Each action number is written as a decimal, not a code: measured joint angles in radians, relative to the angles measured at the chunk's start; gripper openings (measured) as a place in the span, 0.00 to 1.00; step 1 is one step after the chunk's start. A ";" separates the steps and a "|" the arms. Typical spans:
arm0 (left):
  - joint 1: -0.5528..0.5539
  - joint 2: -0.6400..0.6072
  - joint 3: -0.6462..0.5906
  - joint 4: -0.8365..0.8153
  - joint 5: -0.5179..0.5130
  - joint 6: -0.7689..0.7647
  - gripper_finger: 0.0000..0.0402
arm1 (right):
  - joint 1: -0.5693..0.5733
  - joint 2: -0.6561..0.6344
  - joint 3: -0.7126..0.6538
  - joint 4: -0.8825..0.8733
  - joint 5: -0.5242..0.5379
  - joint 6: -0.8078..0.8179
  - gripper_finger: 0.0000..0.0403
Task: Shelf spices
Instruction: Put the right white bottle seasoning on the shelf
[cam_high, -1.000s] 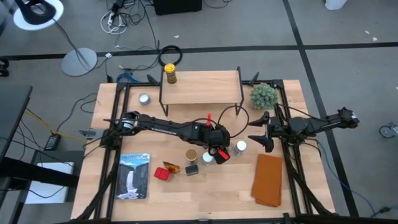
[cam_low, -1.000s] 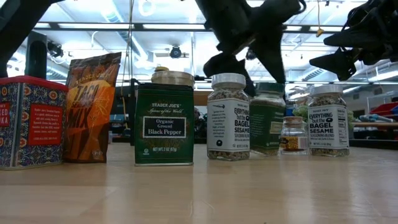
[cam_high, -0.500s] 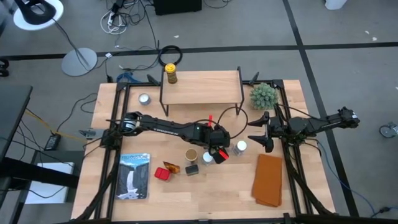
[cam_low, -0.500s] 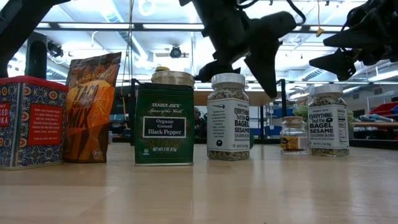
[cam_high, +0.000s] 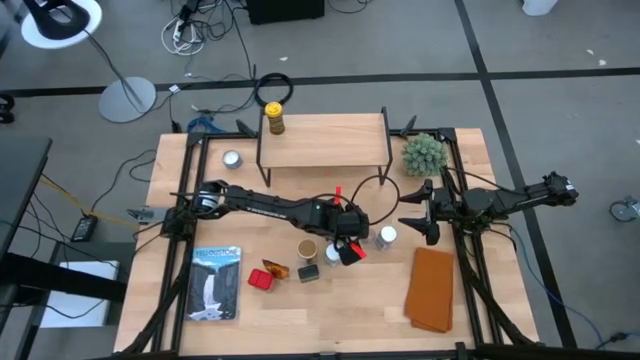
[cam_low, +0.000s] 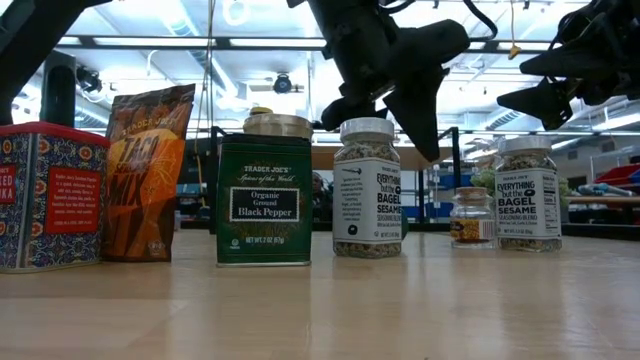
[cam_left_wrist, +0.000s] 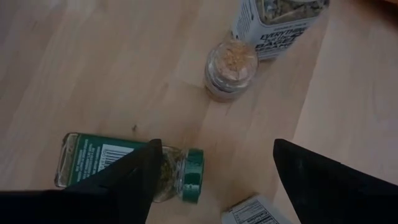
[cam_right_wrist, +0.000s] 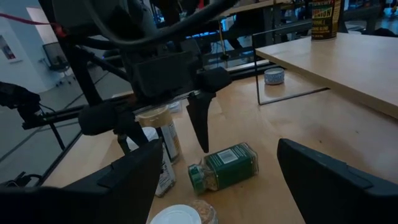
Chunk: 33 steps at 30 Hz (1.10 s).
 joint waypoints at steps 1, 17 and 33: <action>0.000 0.000 0.000 0.001 0.000 0.002 0.78 | 0.000 0.000 0.000 0.000 0.000 0.000 0.79; -0.003 -0.001 0.000 0.043 0.000 0.025 0.78 | 0.000 0.000 0.000 0.000 0.000 0.000 0.79; -0.018 -0.037 0.001 0.019 -0.111 0.136 0.78 | 0.000 0.000 0.000 0.000 0.000 0.000 0.79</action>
